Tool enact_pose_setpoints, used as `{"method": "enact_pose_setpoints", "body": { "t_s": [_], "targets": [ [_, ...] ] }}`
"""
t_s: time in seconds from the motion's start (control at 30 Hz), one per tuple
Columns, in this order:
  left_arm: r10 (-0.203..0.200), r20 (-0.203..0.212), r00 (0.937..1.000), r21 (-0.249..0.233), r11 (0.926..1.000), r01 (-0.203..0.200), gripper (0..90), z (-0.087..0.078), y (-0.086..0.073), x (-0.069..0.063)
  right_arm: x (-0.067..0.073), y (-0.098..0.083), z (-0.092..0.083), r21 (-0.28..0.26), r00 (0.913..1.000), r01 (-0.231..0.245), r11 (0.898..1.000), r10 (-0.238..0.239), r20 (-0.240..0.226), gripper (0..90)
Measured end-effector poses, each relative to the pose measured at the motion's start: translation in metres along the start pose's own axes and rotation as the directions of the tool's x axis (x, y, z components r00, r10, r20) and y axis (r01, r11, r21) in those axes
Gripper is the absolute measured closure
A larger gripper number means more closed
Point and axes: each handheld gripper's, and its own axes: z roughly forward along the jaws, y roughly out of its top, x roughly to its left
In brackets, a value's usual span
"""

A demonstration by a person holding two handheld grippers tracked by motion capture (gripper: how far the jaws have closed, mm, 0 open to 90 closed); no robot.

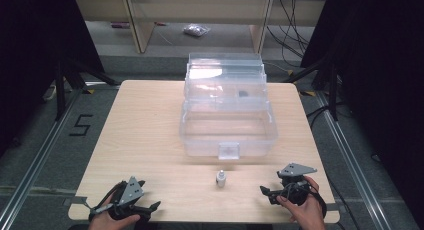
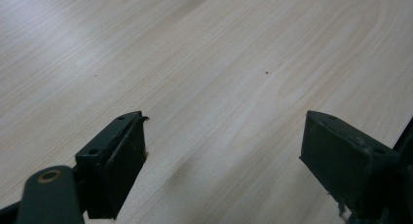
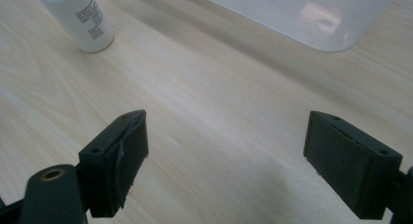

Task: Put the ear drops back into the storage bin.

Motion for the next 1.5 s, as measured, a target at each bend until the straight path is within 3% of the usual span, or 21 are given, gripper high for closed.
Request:
{"method": "enact_pose_setpoints", "body": {
  "t_s": [0.1, 0.2, 0.27, 0.37, 0.43, 0.47, 0.5, 0.53, 0.57, 0.63, 0.77, 0.8, 0.83, 0.9, 0.93, 1.07, 1.13, 1.27, 1.4, 1.43, 1.5],
  "targets": [
    [0.002, 0.0, 1.0, 0.001, 1.0, -0.002, 16.1, 0.0, 0.0, 0.0, 0.003, 0.0, 0.0, 0.011, 0.9996, -0.03, 1.0, 0.03, 0.0, 16.9],
    [0.0, 0.0, 1.0, 0.0, 1.0, 0.0, 16.1, 0.0, 0.0, 0.0, 0.002, 0.001, 0.0, 0.024, 1.0, -0.004, 1.0, 0.004, -0.002, 17.0],
    [0.001, 0.0, 1.0, -0.002, 1.0, -0.001, 16.1, 0.0, 0.0, 0.0, 0.006, 0.001, 0.001, 0.034, 0.9989, -0.047, 0.998, 0.047, -0.007, 17.0],
    [0.0, 0.0, 1.0, 0.0, 1.0, 0.0, 16.1, 0.0, 0.0, 0.0, 0.003, 0.001, 0.003, 0.04, 0.9998, 0.012, 0.999, -0.012, -0.014, 17.0],
    [-0.002, 0.001, 1.0, -0.011, 0.9999, 0.002, 16.1, 0.001, 0.0, 0.0, 0.007, 0.002, 0.002, 0.056, 0.9995, -0.027, 0.998, 0.028, -0.015, 17.1],
    [0.021, -0.002, 0.9998, 0.019, 0.9996, -0.021, 16.1, -0.001, 0.0, 0.002, 0.004, 0.002, 0.003, 0.048, 0.9998, 0.013, 0.999, -0.012, -0.016, 17.0],
    [0.0, -0.001, 1.0, -0.002, 1.0, 0.0, 16.1, 0.0, 0.0, 0.0, 0.004, 0.002, 0.003, 0.047, 0.9996, 0.026, 0.999, -0.025, -0.013, 17.1],
    [0.001, -0.004, 1.0, -0.001, 1.0, -0.001, 16.1, 0.001, 0.0, 0.0, 0.006, 0.002, 0.004, 0.038, 0.9998, 0.004, 0.999, -0.003, -0.018, 17.2],
    [0.003, -0.006, 1.0, 0.002, 1.0, -0.003, 16.1, 0.001, 0.0, 0.0, 0.006, 0.004, 0.002, 0.068, 0.9998, 0.004, 0.998, -0.003, -0.019, 17.4],
    [0.022, -0.015, 0.9996, 0.017, 0.9996, -0.022, 16.1, 0.001, 0.0, 0.002, 0.007, 0.005, 0.002, 0.071, 0.9998, 0.001, 0.997, 0.0, -0.021, 17.6],
    [0.02, 0.001, 0.9998, 0.017, 0.9997, -0.02, 16.1, 0.001, 0.0, 0.002, 0.007, 0.01, 0.003, 0.052, 0.9984, 0.053, 0.997, -0.052, -0.023, 18.8],
    [0.003, -0.01, 0.9999, 0.019, 0.9998, -0.003, 16.1, 0.001, 0.0, 0.001, 0.01, 0.014, -0.001, 0.101, 0.9991, 0.021, 0.995, -0.017, -0.038, 19.2],
    [0.005, -0.013, 0.9999, 0.018, 0.9998, -0.005, 16.1, 0.001, 0.0, 0.001, 0.008, 0.014, 0.002, 0.065, 0.9972, 0.071, 0.995, -0.069, -0.027, 19.3],
    [0.005, -0.01, 0.9999, 0.02, 0.9998, -0.005, 16.1, 0.001, 0.0, 0.001, 0.011, 0.017, -0.001, 0.112, 0.9988, 0.036, 0.993, -0.033, -0.036, 19.3],
    [0.009, -0.011, 0.9999, 0.01, 0.9999, -0.009, 16.1, 0.001, 0.0, 0.002, 0.009, 0.017, 0.002, 0.088, 0.9974, 0.067, 0.994, -0.064, -0.033, 19.3],
    [-0.008, -0.004, 1.0, -0.007, 0.9999, 0.008, 16.1, 0.002, -0.001, 0.001, 0.013, 0.02, 0.001, 0.12, 0.9982, 0.046, 0.992, -0.041, -0.045, 19.3],
    [-0.002, -0.001, 1.0, -0.001, 1.0, 0.002, 16.1, 0.001, -0.001, 0.002, 0.012, 0.025, 0.004, 0.109, 0.9921, 0.115, 0.987, -0.109, -0.062, 19.2],
    [0.001, -0.01, 0.9999, 0.001, 1.0, -0.001, 16.1, 0.002, -0.001, 0.002, 0.017, 0.03, 0.006, 0.116, 0.9917, 0.115, 0.986, -0.108, -0.071, 18.7],
    [0.006, -0.009, 0.9999, 0.008, 1.0, -0.006, 16.1, 0.001, -0.001, 0.003, 0.021, 0.04, 0.007, 0.158, 0.9879, 0.142, 0.977, -0.13, -0.083, 18.7],
    [0.009, -0.008, 0.9999, 0.011, 0.9999, -0.009, 16.1, 0.001, -0.001, 0.003, 0.023, 0.042, 0.007, 0.177, 0.9909, 0.121, 0.977, -0.108, -0.08, 18.7],
    [-0.008, -0.01, 0.9999, -0.002, 1.0, 0.008, 16.1, 0.002, -0.001, 0.002, 0.027, 0.046, 0.009, 0.183, 0.9894, 0.13, 0.974, -0.116, -0.087, 18.8]
  ]
}}
